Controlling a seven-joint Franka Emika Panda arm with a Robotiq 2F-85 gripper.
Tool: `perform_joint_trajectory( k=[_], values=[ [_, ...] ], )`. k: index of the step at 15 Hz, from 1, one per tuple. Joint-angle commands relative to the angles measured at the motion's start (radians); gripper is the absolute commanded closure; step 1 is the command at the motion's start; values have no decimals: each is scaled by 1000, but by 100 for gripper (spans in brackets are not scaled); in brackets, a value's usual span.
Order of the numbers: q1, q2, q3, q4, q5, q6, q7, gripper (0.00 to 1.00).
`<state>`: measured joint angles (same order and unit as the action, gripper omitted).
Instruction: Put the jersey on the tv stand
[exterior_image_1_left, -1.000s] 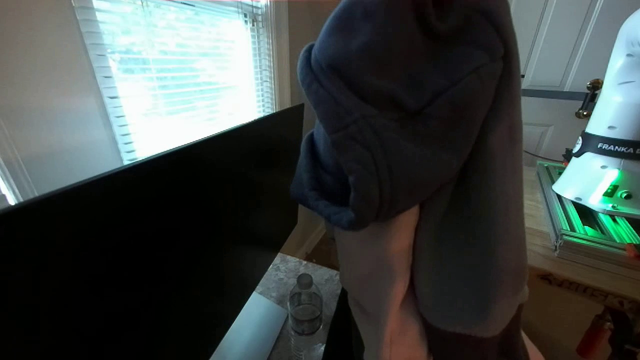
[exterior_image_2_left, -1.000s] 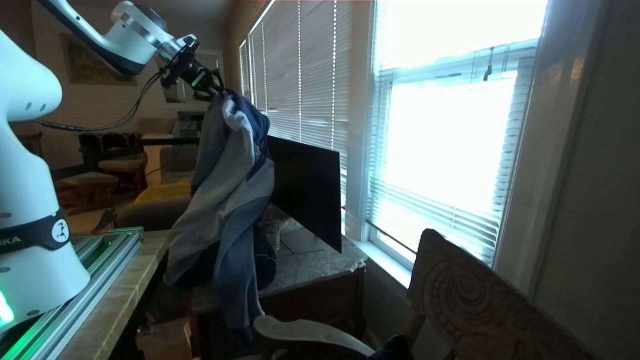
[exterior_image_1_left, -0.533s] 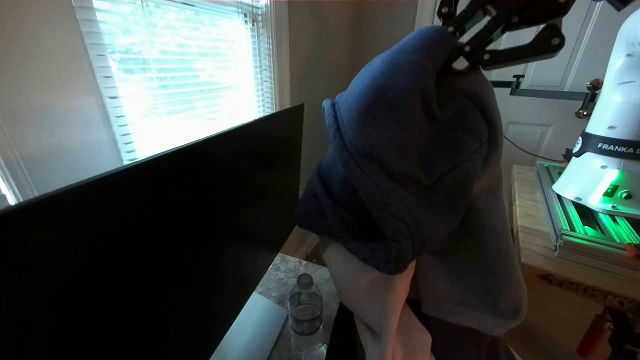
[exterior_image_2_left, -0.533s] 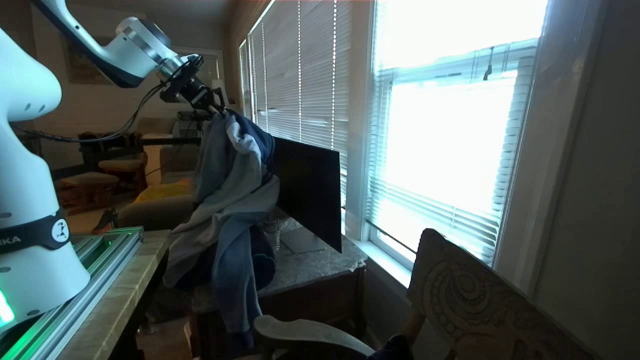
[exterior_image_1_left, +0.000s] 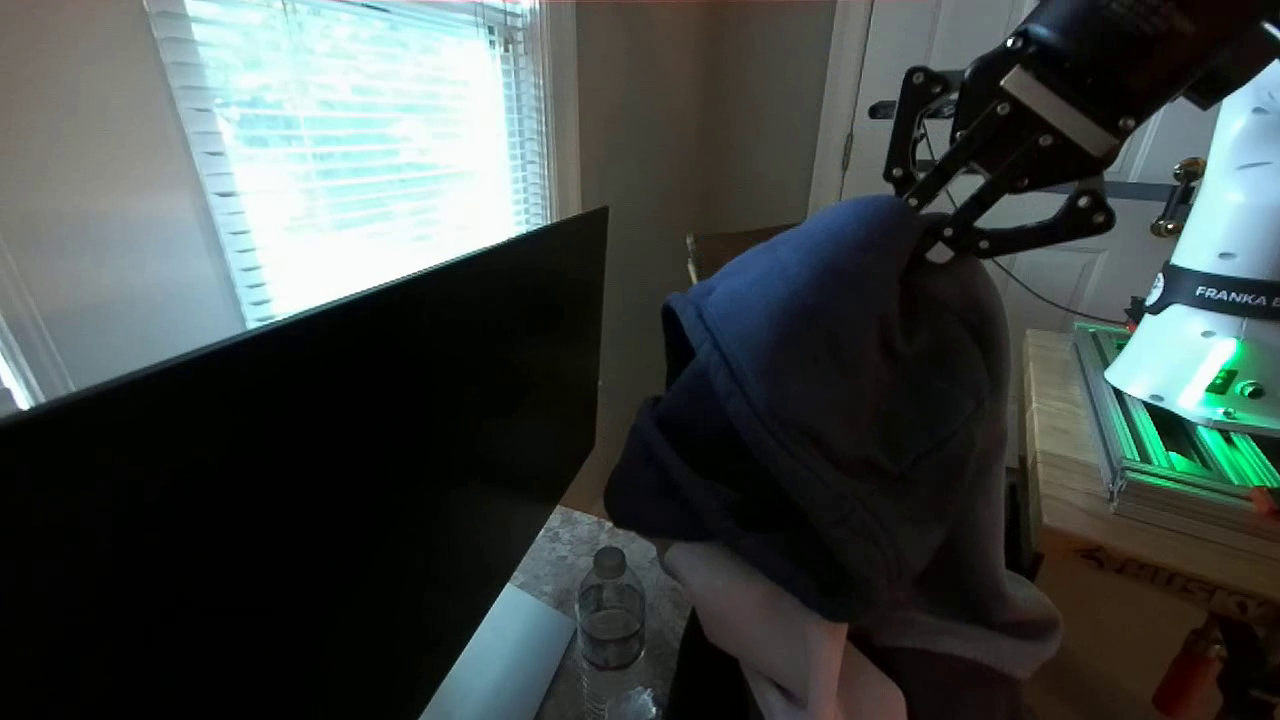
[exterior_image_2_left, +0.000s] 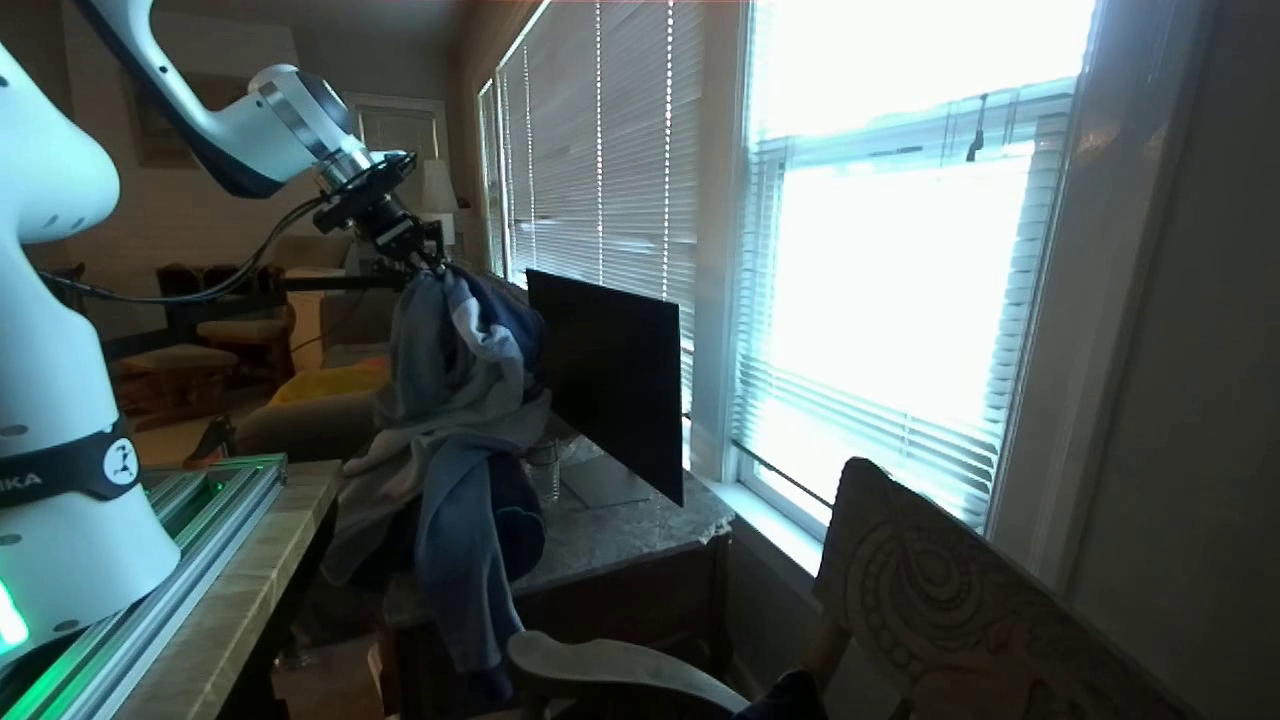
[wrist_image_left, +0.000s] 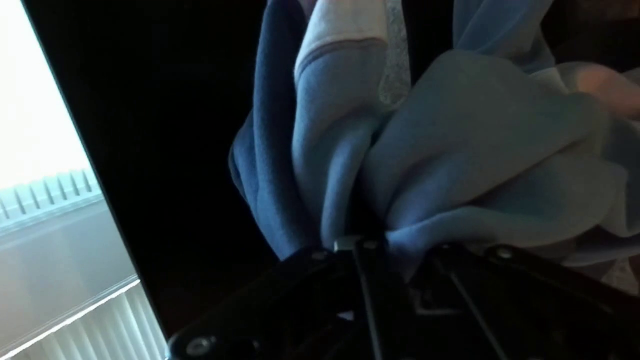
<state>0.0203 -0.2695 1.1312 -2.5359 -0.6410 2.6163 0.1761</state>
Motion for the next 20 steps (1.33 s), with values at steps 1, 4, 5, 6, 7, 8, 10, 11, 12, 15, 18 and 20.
perform_joint_trajectory(
  k=[1,4,5,6,7,8,10,11,12,15,18,20],
  values=[
    [-15,64,5,-15,3,-13,-23,96],
    [-9,43,0,-25,0,0,0,86],
    [-10,49,0,-25,0,0,0,86],
    [-10,53,0,-25,0,0,0,86],
    [-10,54,0,-25,0,0,0,96],
    [-22,61,8,-20,-10,-10,7,96],
    [-50,70,35,-24,-40,-8,44,96],
    [-71,74,56,-28,-59,-5,66,96],
    [-88,83,73,-30,-70,-1,77,96],
    [-164,128,141,-37,-122,40,122,96],
    [-242,173,209,-48,-178,72,159,96],
    [-290,213,244,-62,-213,101,163,96]
  ],
)
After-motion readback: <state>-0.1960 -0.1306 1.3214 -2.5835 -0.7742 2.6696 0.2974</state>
